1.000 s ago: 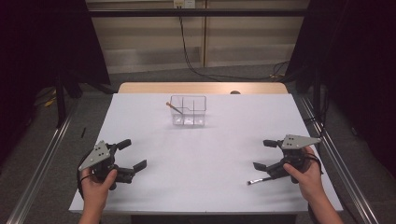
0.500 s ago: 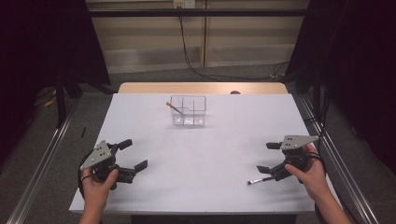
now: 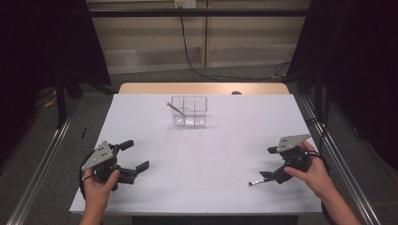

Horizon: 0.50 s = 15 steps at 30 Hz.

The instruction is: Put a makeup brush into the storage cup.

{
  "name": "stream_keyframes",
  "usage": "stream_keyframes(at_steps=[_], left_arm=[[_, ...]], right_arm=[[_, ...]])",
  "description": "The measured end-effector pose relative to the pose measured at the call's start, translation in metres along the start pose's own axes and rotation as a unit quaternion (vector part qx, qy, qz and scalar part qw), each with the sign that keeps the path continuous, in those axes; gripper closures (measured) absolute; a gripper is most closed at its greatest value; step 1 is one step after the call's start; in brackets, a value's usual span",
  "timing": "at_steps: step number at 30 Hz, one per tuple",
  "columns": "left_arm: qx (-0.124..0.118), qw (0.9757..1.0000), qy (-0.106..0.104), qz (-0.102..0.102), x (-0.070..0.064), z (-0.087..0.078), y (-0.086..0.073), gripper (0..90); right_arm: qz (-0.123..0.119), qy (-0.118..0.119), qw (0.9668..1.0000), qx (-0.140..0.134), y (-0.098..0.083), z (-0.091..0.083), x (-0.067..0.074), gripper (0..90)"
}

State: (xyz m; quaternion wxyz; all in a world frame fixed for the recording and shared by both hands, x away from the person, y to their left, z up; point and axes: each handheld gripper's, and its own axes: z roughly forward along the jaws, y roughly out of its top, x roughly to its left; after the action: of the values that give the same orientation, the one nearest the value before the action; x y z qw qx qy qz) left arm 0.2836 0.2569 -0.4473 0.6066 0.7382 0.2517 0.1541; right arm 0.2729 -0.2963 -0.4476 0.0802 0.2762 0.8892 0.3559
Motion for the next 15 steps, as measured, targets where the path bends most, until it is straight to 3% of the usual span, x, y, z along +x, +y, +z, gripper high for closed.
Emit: stream_keyframes(at_steps=[7, 15], left_arm=[[-0.003, 1.0, 0.0, -0.004, 0.0, -0.0001, 0.0004, 0.0], [-0.001, 1.0, 0.0, -0.004, -0.0011, 0.0007, 0.0012, 0.0]], right_arm=[[-0.024, 0.009, 0.9979, 0.059, 0.0017, 0.0033, 0.004, 3.1], [-0.042, 0.014, 0.9936, 0.104, 0.0031, 0.0051, 0.0057, 3.8]])
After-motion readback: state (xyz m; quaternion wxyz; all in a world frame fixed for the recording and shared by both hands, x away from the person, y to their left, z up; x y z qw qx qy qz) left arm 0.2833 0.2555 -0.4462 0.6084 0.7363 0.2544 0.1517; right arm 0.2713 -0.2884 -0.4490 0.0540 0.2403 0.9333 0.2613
